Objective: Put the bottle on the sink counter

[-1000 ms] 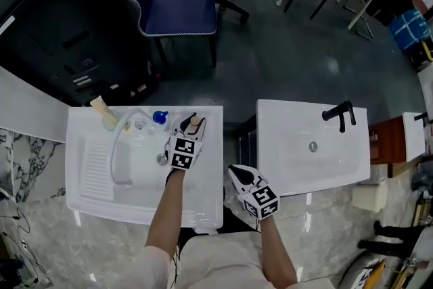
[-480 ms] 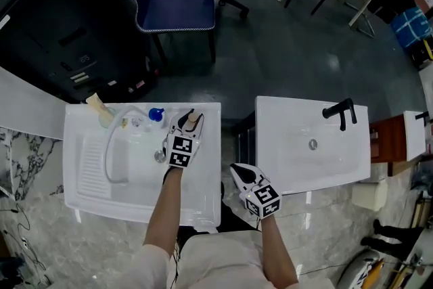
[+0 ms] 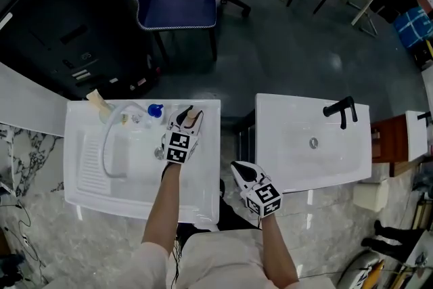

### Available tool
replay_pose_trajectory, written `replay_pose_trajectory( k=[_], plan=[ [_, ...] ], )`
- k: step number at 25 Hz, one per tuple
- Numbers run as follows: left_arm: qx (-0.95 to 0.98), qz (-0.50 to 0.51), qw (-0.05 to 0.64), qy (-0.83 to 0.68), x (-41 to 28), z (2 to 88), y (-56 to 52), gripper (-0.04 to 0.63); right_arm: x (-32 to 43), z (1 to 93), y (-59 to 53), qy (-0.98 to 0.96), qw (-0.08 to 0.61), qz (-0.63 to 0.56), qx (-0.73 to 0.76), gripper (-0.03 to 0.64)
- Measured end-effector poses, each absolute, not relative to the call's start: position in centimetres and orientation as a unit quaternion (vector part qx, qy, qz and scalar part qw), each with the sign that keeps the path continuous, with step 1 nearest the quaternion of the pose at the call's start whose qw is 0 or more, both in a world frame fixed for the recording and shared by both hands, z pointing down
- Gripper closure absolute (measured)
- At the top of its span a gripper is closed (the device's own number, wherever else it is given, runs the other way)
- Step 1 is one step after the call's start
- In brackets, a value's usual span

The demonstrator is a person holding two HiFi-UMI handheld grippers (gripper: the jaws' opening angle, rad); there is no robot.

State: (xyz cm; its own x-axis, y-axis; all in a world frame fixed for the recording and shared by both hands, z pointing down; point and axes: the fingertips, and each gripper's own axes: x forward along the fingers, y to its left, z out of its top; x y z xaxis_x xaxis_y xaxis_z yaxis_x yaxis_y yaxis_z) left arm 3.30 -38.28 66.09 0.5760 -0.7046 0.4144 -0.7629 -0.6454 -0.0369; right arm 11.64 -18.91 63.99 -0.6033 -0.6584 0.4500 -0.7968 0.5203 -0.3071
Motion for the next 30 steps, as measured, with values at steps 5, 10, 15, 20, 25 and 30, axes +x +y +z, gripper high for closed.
replay_pose_trajectory(
  k=[5, 10, 15, 20, 25, 30],
  plan=[
    [0.878, 0.205, 0.079, -0.425, 3.3, 66.4, -38.3, 0.42, 12.0, 63.7, -18.9, -0.864, 0.129, 0.247, 0.419, 0.612],
    [0.87, 0.221, 0.075, -0.435, 3.1, 64.8, -37.7, 0.379, 11.0, 63.8, -19.1, -0.87, 0.11, 0.268, 0.399, 0.612],
    [0.855, 0.209, 0.087, -0.467, 2.1, 62.6, -36.3, 0.365, 9.2, 63.9, -18.9, -0.876, 0.099, 0.276, 0.382, 0.612],
    [0.848, 0.192, 0.089, -0.486, 1.5, 60.3, -34.0, 0.365, 8.5, 63.7, -19.3, -0.873, 0.098, 0.273, 0.391, 0.612],
    [0.848, 0.179, 0.077, -0.494, 0.2, 57.6, -31.6, 0.365, 9.0, 63.4, -20.7, -0.866, 0.138, 0.235, 0.419, 0.612],
    [0.842, 0.165, 0.082, -0.507, -1.6, 56.2, -28.7, 0.365, 9.5, 62.6, -21.4, -0.849, 0.136, 0.235, 0.454, 0.612]
  ],
)
